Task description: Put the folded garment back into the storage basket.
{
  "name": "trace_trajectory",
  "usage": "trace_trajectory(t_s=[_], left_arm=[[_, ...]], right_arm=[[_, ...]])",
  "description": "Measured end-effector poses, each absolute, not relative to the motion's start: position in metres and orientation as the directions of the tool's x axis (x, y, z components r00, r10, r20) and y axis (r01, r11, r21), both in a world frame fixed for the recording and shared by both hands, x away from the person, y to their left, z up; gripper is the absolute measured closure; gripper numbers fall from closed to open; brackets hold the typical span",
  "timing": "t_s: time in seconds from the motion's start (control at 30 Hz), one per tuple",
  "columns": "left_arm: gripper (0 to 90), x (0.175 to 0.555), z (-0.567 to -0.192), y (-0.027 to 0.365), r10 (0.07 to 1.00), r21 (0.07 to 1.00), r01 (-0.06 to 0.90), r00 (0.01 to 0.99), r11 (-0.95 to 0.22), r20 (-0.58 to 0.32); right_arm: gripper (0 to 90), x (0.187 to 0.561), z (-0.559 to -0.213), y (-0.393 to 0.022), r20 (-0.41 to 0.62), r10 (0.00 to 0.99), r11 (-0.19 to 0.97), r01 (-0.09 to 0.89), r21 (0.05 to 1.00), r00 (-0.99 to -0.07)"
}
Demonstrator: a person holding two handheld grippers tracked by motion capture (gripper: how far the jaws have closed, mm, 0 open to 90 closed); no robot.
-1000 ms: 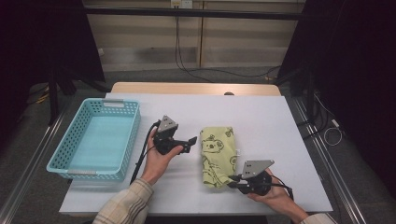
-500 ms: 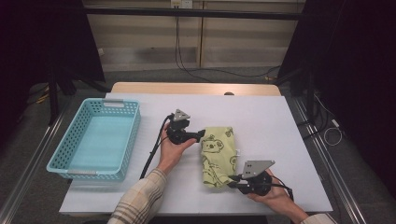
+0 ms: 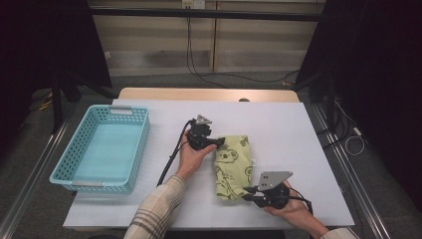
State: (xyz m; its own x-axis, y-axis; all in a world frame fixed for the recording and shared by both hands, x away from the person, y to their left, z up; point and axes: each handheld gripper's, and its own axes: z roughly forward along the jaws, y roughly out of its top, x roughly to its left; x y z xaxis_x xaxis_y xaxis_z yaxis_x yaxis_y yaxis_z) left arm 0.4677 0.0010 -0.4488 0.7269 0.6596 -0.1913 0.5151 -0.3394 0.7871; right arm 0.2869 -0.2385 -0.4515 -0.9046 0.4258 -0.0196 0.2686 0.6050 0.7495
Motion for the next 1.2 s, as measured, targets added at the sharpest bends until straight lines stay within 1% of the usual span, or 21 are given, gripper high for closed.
trace_trajectory(t_s=[0.1, 0.17, 0.23, 0.3, 0.33, 0.37, 0.43, 0.53, 0.6, 0.67, 0.7, 0.77, 0.87, 0.93, 1.03, 1.1, 1.2], left_arm=[[32.4, 0.469, -0.452, 0.001, 0.653, 0.782, 0.521, 0.730, -0.342, -0.201], [32.7, 0.469, -0.453, 0.001, 0.651, 0.778, 0.521, 0.732, -0.350, -0.198], [34.8, 0.468, -0.453, 0.000, 0.654, 0.772, 0.521, 0.733, -0.363, -0.187], [41.6, 0.466, -0.453, -0.003, 0.644, 0.773, 0.513, 0.743, -0.374, -0.182], [42.5, 0.466, -0.453, -0.005, 0.647, 0.764, 0.521, 0.740, -0.380, -0.183], [42.4, 0.466, -0.454, -0.006, 0.651, 0.761, 0.528, 0.735, -0.377, -0.188], [42.4, 0.468, -0.457, -0.007, 0.656, 0.743, 0.566, 0.718, -0.356, -0.233], [42.2, 0.469, -0.461, -0.010, 0.652, 0.729, 0.592, 0.709, -0.345, -0.267], [42.1, 0.468, -0.460, -0.012, 0.653, 0.727, 0.579, 0.718, -0.368, -0.241], [42.4, 0.466, -0.460, -0.014, 0.654, 0.725, 0.581, 0.717, -0.368, -0.242], [44.3, 0.466, -0.459, -0.014, 0.650, 0.725, 0.581, 0.719, -0.370, -0.245], [52.0, 0.464, -0.460, -0.015, 0.629, 0.717, 0.591, 0.727, -0.369, -0.276], [59.3, 0.463, -0.462, -0.013, 0.607, 0.721, 0.594, 0.734, -0.356, -0.305], [63.4, 0.464, -0.464, -0.011, 0.594, 0.716, 0.614, 0.726, -0.332, -0.346], [71.8, 0.463, -0.463, -0.012, 0.589, 0.719, 0.610, 0.730, -0.333, -0.347], [75.1, 0.462, -0.462, -0.013, 0.596, 0.725, 0.603, 0.731, -0.333, -0.333], [77.0, 0.462, -0.462, -0.013, 0.602, 0.726, 0.609, 0.722, -0.320, -0.341]], right_arm=[[78.5, 0.287, -0.451, -0.239, -0.023, 0.425, 0.608, 0.267, 0.748, -0.905], [78.5, 0.287, -0.452, -0.239, -0.019, 0.424, 0.605, 0.268, 0.750, -0.905], [78.5, 0.287, -0.452, -0.238, -0.021, 0.424, 0.605, 0.267, 0.750, -0.905], [78.5, 0.287, -0.452, -0.239, -0.020, 0.424, 0.606, 0.267, 0.750, -0.905], [78.5, 0.287, -0.451, -0.238, -0.022, 0.424, 0.608, 0.266, 0.748, -0.905], [78.4, 0.287, -0.451, -0.238, -0.026, 0.427, 0.610, 0.267, 0.746, -0.904], [78.5, 0.287, -0.451, -0.238, -0.028, 0.426, 0.611, 0.265, 0.746, -0.904], [78.4, 0.286, -0.451, -0.238, -0.034, 0.423, 0.613, 0.258, 0.747, -0.906], [78.4, 0.287, -0.452, -0.238, -0.031, 0.423, 0.612, 0.261, 0.746, -0.905], [78.4, 0.287, -0.451, -0.238, -0.029, 0.423, 0.613, 0.262, 0.746, -0.906], [78.4, 0.287, -0.452, -0.238, -0.031, 0.421, 0.613, 0.259, 0.747, -0.907], [78.4, 0.287, -0.452, -0.238, -0.032, 0.420, 0.614, 0.258, 0.746, -0.907], [78.4, 0.287, -0.451, -0.238, -0.031, 0.421, 0.615, 0.260, 0.744, -0.907], [78.4, 0.287, -0.451, -0.238, -0.030, 0.422, 0.615, 0.262, 0.743, -0.906], [78.4, 0.287, -0.451, -0.237, -0.030, 0.424, 0.615, 0.264, 0.743, -0.905], [78.5, 0.287, -0.451, -0.237, -0.031, 0.424, 0.614, 0.262, 0.745, -0.905], [78.6, 0.287, -0.451, -0.237, -0.031, 0.427, 0.612, 0.264, 0.745, -0.904]])
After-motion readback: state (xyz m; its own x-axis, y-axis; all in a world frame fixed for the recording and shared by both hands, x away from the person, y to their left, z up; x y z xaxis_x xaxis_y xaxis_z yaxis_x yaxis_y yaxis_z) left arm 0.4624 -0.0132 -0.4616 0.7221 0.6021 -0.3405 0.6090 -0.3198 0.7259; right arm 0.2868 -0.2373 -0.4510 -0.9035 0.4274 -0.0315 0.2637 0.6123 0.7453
